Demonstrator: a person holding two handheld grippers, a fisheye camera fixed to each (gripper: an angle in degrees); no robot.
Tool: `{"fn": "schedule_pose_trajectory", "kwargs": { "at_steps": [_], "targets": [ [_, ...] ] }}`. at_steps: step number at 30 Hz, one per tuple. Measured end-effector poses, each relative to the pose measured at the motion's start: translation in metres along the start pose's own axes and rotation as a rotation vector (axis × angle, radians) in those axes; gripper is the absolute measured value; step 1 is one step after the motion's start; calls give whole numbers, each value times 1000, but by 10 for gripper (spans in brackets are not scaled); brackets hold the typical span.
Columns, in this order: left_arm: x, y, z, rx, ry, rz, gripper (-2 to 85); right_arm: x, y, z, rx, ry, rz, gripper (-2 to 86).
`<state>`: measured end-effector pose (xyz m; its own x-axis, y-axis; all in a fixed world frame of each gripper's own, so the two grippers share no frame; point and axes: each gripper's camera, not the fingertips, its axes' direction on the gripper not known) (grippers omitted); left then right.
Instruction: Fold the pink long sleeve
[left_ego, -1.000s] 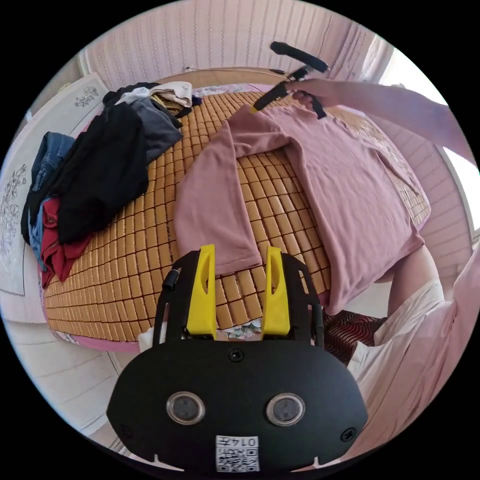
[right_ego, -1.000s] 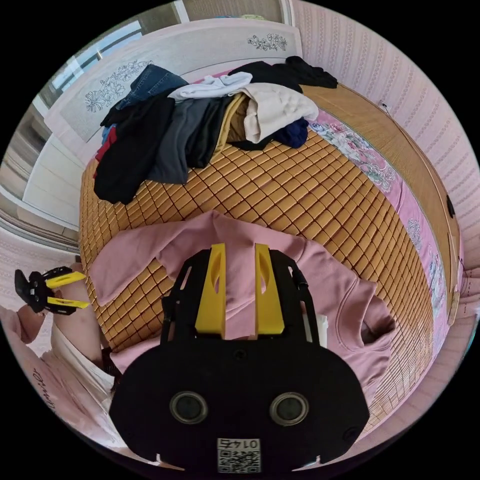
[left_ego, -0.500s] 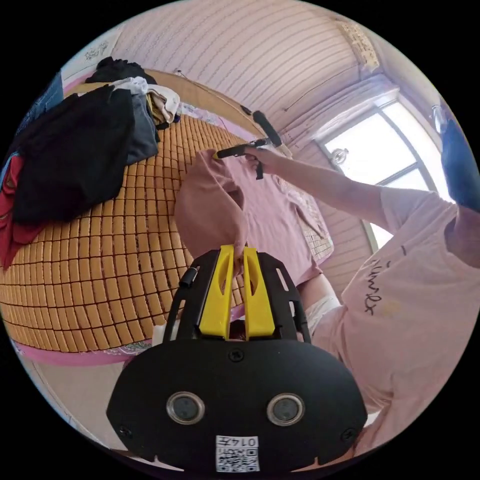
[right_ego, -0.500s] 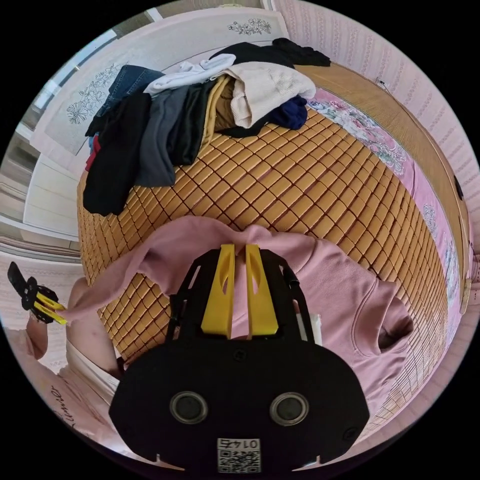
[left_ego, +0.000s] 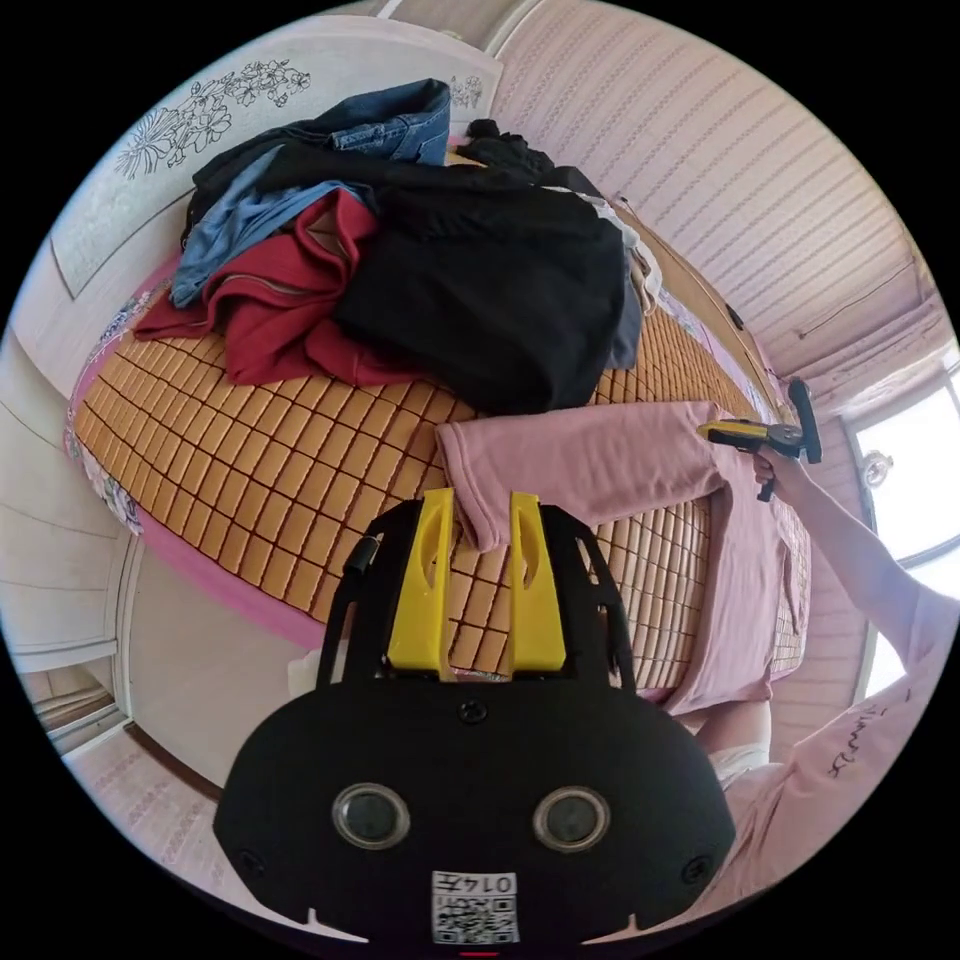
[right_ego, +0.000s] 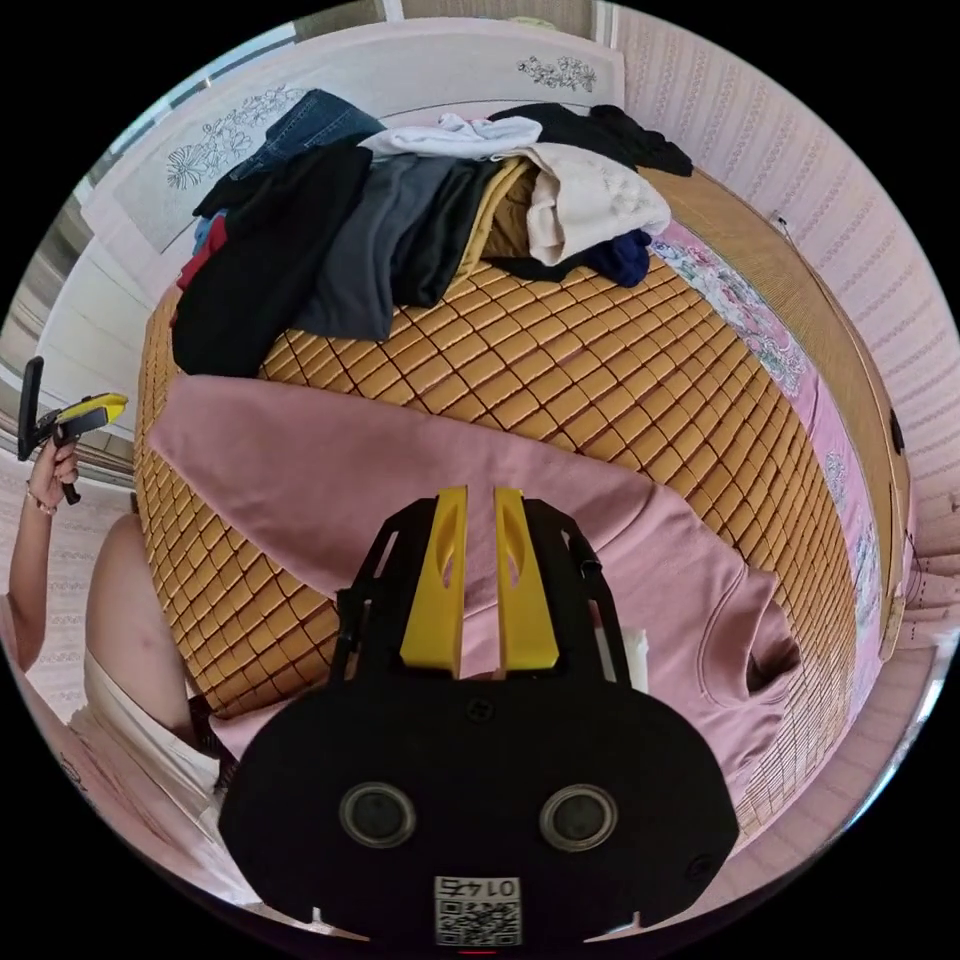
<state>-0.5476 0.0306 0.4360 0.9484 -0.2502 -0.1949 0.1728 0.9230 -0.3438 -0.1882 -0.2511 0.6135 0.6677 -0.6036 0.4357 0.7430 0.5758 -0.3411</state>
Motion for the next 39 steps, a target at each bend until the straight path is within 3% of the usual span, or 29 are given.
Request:
{"fn": "schedule_pose_trajectory", "kwargs": {
  "at_steps": [1, 5, 9, 12, 17, 21, 24, 26, 31, 32, 36, 39],
  "targets": [
    [3, -3, 17, -54, -17, -14, 122, -7, 8, -5, 107, 38, -20, 46],
    [25, -2, 29, -34, -149, 61, 94, -17, 5, -9, 35, 33, -14, 47],
    [49, 4, 31, -33, -191, 195, 47, -55, 9, -37, 110, -48, -133, 80],
    [66, 16, 9, 72, -224, 235, 40, -94, 8, -55, 155, -184, -226, 83],
    [119, 44, -23, 288, -96, 314, 36, -157, 3, -73, 211, -443, -296, 112],
    [171, 58, -10, 318, -109, 425, 36, -183, 1, -58, 132, -367, -273, 126],
    [188, 64, -10, 343, -131, 464, 38, -169, 15, -48, 70, -305, -206, 51],
    [189, 63, -15, 363, -77, 452, 39, -150, 32, -58, 126, -356, -176, 46],
    [179, 36, -34, 444, 495, 329, 41, -66, 98, -118, 331, -531, 6, 37],
    [186, 34, -38, 457, 523, 343, 40, -56, 108, -129, 364, -548, 13, 36],
    [273, 29, -74, 533, 654, 567, 41, 5, 207, -216, 629, -521, 32, 35],
    [357, 47, -95, 496, 787, 812, 42, 43, 323, -264, 862, -516, 111, 35]
  ]
}}
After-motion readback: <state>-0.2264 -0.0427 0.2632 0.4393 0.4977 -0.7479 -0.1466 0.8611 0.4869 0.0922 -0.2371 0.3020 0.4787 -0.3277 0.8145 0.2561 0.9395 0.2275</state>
